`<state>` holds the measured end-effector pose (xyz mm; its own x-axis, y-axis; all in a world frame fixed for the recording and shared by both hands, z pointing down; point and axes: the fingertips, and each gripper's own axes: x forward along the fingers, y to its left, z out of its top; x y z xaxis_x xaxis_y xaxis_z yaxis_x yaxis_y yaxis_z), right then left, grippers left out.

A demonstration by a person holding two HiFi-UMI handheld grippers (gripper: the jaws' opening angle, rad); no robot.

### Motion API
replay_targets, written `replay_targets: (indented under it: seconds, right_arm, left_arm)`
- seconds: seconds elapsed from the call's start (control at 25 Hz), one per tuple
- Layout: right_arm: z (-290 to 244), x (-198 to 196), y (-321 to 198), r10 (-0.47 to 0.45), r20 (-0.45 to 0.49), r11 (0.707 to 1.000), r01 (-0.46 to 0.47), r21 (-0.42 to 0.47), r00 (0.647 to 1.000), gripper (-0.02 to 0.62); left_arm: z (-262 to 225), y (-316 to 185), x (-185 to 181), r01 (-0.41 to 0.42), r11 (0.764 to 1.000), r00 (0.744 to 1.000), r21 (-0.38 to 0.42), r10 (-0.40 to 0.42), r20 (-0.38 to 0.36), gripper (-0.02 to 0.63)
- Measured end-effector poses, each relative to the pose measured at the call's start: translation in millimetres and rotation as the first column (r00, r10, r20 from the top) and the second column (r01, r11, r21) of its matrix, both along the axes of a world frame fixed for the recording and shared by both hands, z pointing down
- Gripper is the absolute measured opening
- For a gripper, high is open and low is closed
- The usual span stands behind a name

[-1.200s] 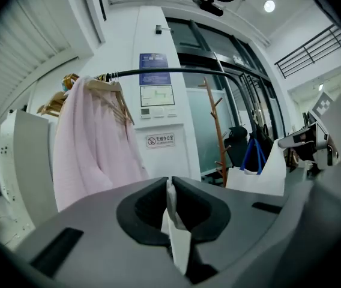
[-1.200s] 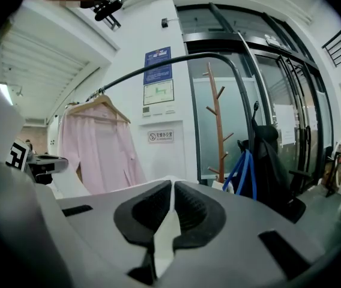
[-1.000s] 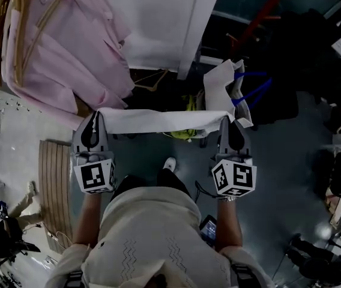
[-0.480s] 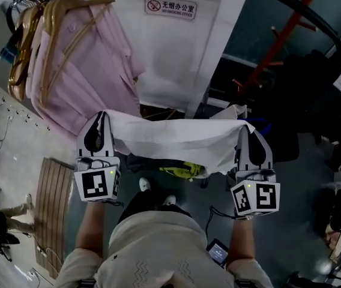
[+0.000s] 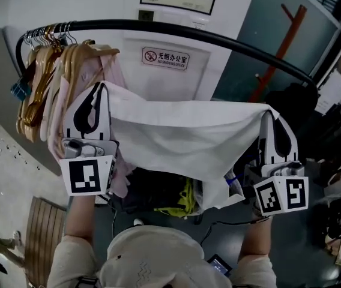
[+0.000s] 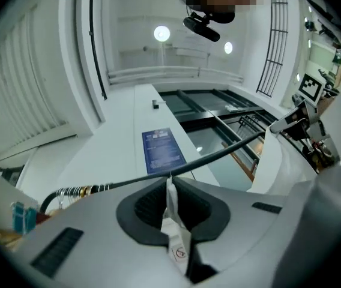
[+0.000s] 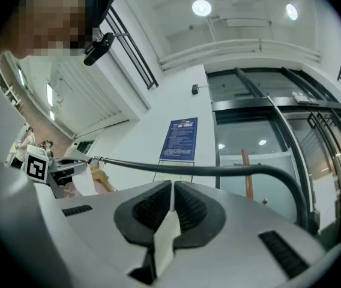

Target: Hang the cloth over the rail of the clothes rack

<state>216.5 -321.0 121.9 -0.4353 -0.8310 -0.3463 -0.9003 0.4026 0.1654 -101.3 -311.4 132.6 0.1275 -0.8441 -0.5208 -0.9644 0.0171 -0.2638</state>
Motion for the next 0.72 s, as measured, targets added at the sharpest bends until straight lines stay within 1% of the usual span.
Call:
replay_targets:
  seconds: [0.12, 0.2, 0.28, 0.36, 0.44, 0.56, 0.72]
  right_arm:
    - [-42, -10, -5, 0.027, -0.011, 0.996, -0.027, 0.08, 1.0, 0.023]
    - [-65, -15, -8, 0.051, -0.019, 0.989, -0.048, 0.136, 0.999, 0.023]
    - [-84, -18, -14, 0.074, -0.017, 0.982, -0.07, 0.177, 0.997, 0.023]
    - [-101, -19, -19, 0.086, -0.007, 0.976, -0.083, 0.2, 0.996, 0.023]
    - [-120, -19, -24, 0.101, 0.001, 0.971, -0.099, 0.217, 0.995, 0.023]
    - [-158, -17, -34, 0.14, 0.001, 0.959, -0.136, 0.247, 0.99, 0.023]
    - [-216, -11, -40, 0.164, 0.012, 0.936, -0.16, 0.312, 0.986, 0.023]
  left_arm:
    - [-46, -5, -4, -0.037, 0.997, 0.997, 0.074, 0.032, 0.068, 0.025]
    - [-70, -9, -9, -0.047, 0.991, 0.993, 0.123, 0.034, 0.11, 0.025]
    - [-93, -12, -13, -0.042, 0.984, 0.988, 0.173, 0.015, 0.156, 0.025]
    - [-113, -14, -13, -0.029, 0.976, 0.98, 0.216, -0.014, 0.197, 0.025]
    - [-131, -20, -12, -0.011, 0.97, 0.971, 0.243, -0.048, 0.233, 0.025]
    - [-160, -34, -10, 0.004, 0.967, 0.966, 0.255, -0.07, 0.249, 0.025]
    - [-206, -49, -4, 0.035, 0.953, 0.96, 0.302, -0.116, 0.255, 0.025]
